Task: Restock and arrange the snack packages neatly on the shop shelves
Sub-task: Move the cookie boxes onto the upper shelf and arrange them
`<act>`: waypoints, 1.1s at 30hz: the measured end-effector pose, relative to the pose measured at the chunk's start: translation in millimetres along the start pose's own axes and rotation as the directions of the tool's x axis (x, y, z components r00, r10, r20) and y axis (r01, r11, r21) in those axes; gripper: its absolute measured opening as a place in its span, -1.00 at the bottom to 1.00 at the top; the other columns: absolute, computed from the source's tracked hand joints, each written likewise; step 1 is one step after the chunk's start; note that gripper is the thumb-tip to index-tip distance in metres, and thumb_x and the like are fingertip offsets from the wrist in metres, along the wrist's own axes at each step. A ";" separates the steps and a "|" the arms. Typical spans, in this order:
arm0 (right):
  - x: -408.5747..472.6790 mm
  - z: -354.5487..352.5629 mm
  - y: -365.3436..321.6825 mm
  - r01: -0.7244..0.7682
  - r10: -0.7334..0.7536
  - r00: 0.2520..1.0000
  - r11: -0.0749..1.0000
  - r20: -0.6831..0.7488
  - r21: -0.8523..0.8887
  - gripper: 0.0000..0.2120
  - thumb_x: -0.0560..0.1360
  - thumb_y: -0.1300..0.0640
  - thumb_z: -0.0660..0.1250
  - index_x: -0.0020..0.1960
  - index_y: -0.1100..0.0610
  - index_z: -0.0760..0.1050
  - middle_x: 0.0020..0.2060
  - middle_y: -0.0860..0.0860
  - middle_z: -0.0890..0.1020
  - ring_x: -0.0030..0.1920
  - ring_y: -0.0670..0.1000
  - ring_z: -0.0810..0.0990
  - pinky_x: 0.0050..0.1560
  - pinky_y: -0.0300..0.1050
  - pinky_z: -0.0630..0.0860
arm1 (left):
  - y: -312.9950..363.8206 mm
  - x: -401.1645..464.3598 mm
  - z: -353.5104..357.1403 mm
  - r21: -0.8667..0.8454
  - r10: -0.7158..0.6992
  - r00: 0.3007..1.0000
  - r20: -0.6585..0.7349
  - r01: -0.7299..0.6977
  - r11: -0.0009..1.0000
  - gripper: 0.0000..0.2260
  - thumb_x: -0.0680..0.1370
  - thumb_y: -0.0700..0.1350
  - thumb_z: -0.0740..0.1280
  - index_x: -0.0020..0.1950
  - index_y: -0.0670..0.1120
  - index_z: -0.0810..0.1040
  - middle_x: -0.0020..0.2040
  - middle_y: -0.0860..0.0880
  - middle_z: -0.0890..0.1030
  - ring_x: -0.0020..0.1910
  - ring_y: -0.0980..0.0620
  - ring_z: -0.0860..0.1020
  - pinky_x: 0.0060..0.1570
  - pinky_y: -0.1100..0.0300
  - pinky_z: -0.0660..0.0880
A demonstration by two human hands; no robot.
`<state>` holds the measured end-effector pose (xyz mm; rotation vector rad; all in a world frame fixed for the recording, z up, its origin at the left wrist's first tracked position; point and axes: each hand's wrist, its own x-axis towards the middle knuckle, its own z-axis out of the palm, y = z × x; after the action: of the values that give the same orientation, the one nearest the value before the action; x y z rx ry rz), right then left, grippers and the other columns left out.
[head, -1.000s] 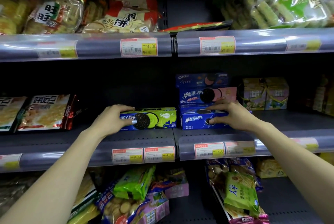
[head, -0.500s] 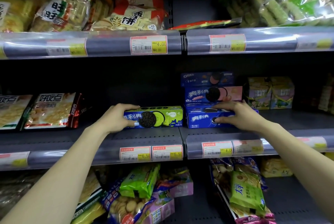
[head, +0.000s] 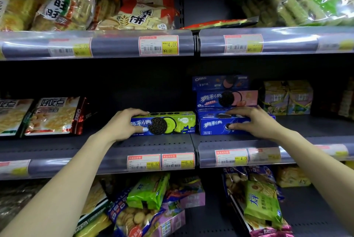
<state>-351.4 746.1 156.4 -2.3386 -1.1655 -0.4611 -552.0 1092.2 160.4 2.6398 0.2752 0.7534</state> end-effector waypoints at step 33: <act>-2.6 -1.8 -5.4 -0.030 0.030 1.000 0.999 -0.004 -0.028 -0.48 0.41 -0.19 0.37 0.35 -0.14 0.41 0.38 -0.07 0.44 0.38 -0.01 0.36 0.50 0.09 0.01 | -5.7 21.9 17.7 0.134 0.009 1.000 0.002 -0.009 0.991 -0.50 0.48 -0.04 0.44 0.40 0.08 0.43 0.33 -0.06 0.47 0.27 -0.05 0.45 0.23 -0.01 0.44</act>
<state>-357.4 746.2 158.1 -2.3745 -1.1277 -0.4735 -524.6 1098.3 154.3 2.7695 0.3242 0.7607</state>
